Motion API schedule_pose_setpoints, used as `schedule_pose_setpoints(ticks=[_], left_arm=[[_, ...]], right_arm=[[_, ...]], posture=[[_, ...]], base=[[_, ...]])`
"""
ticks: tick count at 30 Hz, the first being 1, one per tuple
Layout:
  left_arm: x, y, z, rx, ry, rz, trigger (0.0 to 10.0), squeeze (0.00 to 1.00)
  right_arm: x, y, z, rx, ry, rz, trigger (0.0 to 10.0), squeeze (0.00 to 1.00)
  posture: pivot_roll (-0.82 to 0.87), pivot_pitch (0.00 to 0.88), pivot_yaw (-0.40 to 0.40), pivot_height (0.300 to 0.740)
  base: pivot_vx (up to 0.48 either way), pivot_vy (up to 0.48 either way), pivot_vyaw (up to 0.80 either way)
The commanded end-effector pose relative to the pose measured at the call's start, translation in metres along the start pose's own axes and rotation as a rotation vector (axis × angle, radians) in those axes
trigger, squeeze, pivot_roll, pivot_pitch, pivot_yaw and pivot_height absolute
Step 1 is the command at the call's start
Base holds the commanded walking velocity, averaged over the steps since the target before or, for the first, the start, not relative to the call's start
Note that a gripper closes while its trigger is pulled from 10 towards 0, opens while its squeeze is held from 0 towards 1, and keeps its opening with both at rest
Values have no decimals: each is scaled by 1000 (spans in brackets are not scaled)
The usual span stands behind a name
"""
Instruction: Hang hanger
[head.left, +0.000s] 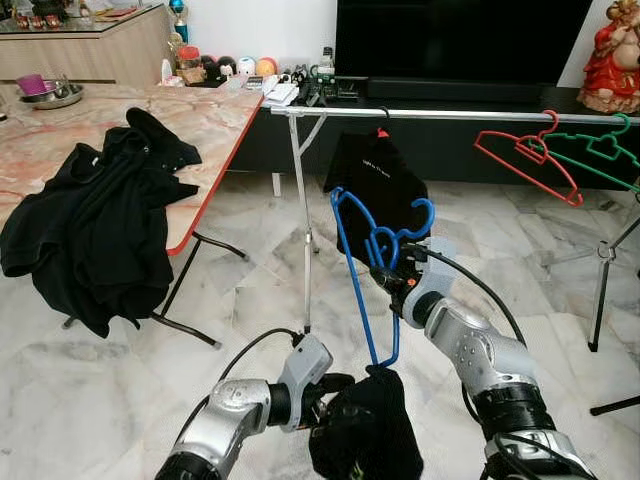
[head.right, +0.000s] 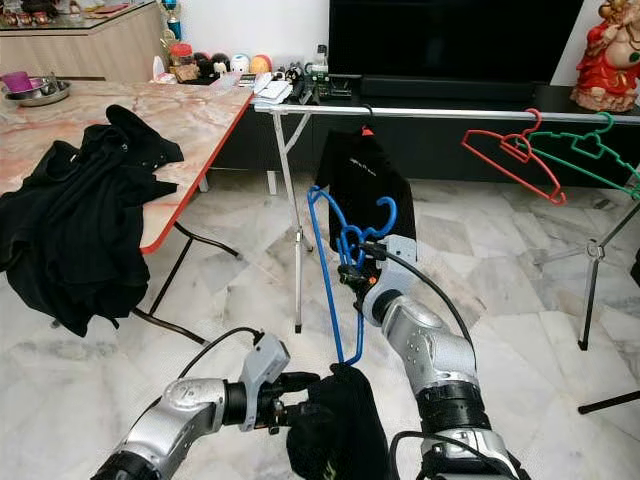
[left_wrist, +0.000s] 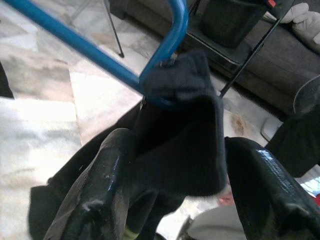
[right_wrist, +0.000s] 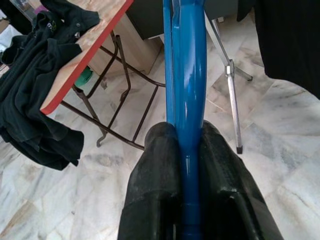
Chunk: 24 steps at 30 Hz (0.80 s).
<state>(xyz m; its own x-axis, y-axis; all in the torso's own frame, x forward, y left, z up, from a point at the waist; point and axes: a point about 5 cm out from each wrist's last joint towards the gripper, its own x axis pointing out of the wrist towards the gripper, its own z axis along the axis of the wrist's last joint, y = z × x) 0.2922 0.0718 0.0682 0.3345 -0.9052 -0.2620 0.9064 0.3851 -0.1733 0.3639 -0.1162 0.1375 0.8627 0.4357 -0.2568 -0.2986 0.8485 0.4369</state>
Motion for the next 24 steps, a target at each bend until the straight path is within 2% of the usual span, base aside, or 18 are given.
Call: schedule_pose_setpoints(ticks=[1,10,11,12,14,15,24], left_arm=[[1,2,0,11,15,10,10000,0],[4,2,3,17,7,6,10000,0],[4,2,3,16,8,4,8549,0],[4,2,3,14,9,-2,1059,0],[5,1,3,11,8,-9,1059,0],[5,1,3,9,7,-14,0,0],[7,-1,3,8,4,-33,0,0]], right_arm=[[2,13,14,-14,-38,35,10000,0],[4,16,16,-8,-42,38,10000,0],[4,16,17,-7,-44,36,10000,0],[4,17,19,-6,-47,36,10000,0],[4,17,19,-5,-48,36,10000,0],[4,17,20,-6,-48,36,10000,0],[6,20,22,-3,-55,39,10000,0]], posture=[[3,44,-39,740],[2,49,-39,740],[1,50,-39,740],[2,50,-40,740],[2,50,-40,740],[2,50,-40,740],[1,43,-40,740]], base=[[0,0,0],[0,0,0],[0,0,0],[0,0,0],[0,0,0],[0,0,0],[0,0,0]])
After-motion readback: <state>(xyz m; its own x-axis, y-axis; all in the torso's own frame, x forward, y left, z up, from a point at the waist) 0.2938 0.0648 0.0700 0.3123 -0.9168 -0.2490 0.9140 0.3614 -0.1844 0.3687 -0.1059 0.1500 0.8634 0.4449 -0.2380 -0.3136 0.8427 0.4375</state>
